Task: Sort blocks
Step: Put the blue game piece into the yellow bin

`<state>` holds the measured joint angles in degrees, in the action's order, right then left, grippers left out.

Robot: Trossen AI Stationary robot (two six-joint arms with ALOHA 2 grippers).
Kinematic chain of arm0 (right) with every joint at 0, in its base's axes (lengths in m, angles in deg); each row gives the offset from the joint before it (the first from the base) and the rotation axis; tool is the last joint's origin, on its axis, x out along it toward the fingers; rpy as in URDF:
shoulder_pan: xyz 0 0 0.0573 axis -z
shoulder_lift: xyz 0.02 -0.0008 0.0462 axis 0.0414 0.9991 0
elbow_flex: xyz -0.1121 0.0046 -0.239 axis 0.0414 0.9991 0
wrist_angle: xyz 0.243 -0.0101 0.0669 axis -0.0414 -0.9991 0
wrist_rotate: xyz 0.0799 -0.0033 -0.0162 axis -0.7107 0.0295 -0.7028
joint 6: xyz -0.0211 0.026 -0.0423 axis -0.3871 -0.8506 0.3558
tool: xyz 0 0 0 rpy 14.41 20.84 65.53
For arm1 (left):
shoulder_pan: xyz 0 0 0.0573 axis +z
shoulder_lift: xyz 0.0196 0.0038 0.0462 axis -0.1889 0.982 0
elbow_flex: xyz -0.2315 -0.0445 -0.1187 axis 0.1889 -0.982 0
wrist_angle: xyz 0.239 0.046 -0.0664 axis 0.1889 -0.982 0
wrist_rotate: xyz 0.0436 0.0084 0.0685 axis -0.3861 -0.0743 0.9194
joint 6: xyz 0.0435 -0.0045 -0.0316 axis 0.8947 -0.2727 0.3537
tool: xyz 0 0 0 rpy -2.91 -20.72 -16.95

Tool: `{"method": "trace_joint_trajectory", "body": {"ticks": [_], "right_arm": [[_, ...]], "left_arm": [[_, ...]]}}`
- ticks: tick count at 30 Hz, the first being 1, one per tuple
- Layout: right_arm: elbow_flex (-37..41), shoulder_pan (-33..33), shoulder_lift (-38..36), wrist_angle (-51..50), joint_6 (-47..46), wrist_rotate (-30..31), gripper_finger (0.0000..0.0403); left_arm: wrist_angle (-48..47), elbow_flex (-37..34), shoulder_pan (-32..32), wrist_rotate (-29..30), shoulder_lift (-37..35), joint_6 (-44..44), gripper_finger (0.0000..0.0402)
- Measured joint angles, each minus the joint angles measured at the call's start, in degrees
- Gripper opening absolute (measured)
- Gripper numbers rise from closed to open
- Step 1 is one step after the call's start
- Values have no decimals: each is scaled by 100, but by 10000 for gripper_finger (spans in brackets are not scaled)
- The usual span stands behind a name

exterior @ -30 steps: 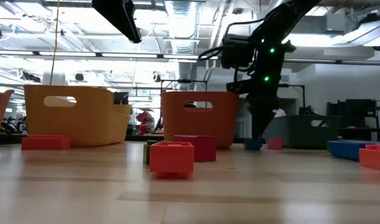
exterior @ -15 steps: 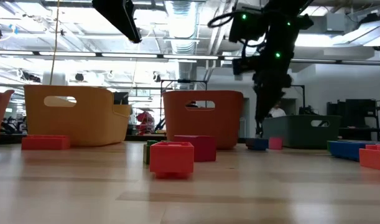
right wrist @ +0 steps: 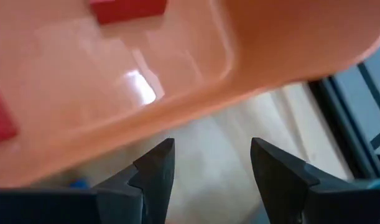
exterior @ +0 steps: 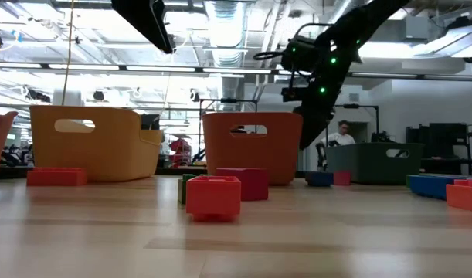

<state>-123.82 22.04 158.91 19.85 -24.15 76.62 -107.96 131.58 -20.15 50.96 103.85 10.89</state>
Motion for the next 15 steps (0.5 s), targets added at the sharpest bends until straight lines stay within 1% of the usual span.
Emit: {"method": "trace_joint_trajectory", "body": {"ticks": [5,9,12,15], "right_arm": [[-31,199,178,742,269,-9,223],[-126,296,196,975,391,-32,223],[-252,316,94,392,357,13,223],[-267,217,-116,-241,44,57,223]], "left_arm": [[-9,-1,2,0,0,37,221],[-15,0,2,0,1,37,221],[-81,0,2,0,2,-3,221],[-199,-1,2,0,2,-67,221]]}}
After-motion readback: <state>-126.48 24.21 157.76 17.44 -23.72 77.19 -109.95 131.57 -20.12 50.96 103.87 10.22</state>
